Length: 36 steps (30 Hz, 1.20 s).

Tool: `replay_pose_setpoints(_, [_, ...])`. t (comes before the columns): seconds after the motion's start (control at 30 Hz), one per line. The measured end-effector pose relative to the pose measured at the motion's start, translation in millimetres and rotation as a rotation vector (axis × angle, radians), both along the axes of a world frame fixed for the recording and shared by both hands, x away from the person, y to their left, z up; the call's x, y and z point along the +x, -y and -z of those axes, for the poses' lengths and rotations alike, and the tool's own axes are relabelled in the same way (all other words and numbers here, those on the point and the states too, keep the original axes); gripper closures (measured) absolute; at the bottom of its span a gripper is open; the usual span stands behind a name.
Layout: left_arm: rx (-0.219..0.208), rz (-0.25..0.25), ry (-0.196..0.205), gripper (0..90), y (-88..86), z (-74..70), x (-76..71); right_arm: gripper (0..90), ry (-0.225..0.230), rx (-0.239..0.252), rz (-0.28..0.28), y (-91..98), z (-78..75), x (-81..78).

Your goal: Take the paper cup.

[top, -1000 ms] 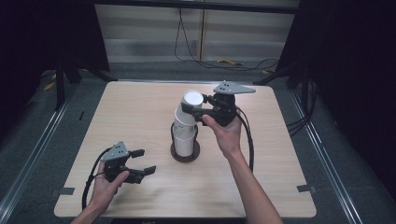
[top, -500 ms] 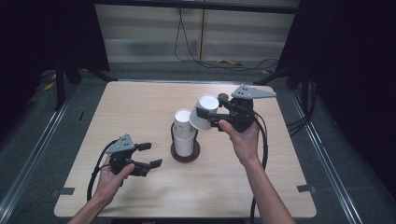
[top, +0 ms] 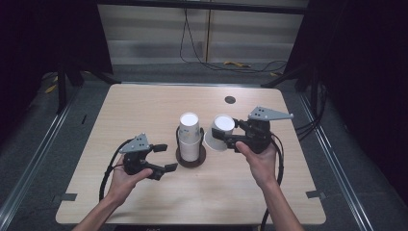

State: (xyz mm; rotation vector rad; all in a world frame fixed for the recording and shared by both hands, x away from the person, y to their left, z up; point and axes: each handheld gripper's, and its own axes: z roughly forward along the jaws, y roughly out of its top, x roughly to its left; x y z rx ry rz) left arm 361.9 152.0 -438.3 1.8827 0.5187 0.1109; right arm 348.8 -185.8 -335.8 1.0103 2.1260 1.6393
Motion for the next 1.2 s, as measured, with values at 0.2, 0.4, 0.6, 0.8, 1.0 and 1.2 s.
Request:
replay_pose_setpoints(0.2, [0.015, 0.029, 0.026, 18.1, 9.8, -11.6, 2.4, 34.5, -0.031, 0.005, -0.010, 0.8, 15.8, -7.0])
replay_pose_setpoints(0.4, [-0.011, 0.057, 0.029, 18.9, 18.8, -17.8, 2.2, 34.5, -0.067, -0.001, -0.028, -4.4, 32.8, -8.5])
replay_pose_setpoints(0.6, [-0.018, 0.049, 0.041, 18.5, 24.2, -9.9, -1.7, 34.6, -0.083, -0.004, -0.050, -11.2, 44.6, -8.3])
replay_pose_setpoints(0.8, [-0.018, 0.074, 0.028, 17.5, 25.7, -2.9, -4.6, 34.6, -0.091, -0.006, -0.076, -20.1, 52.0, -10.0])
replay_pose_setpoints(1.0, [-0.030, 0.068, 0.007, 17.5, 23.5, 4.8, -5.3, 34.7, -0.096, 0.000, -0.084, -22.4, 54.8, -11.4])
replay_pose_setpoints(1.2, [-0.026, 0.084, 0.019, 17.8, 25.1, 6.6, -8.1, 34.8, -0.092, -0.011, -0.111, -32.9, 57.7, -12.3])
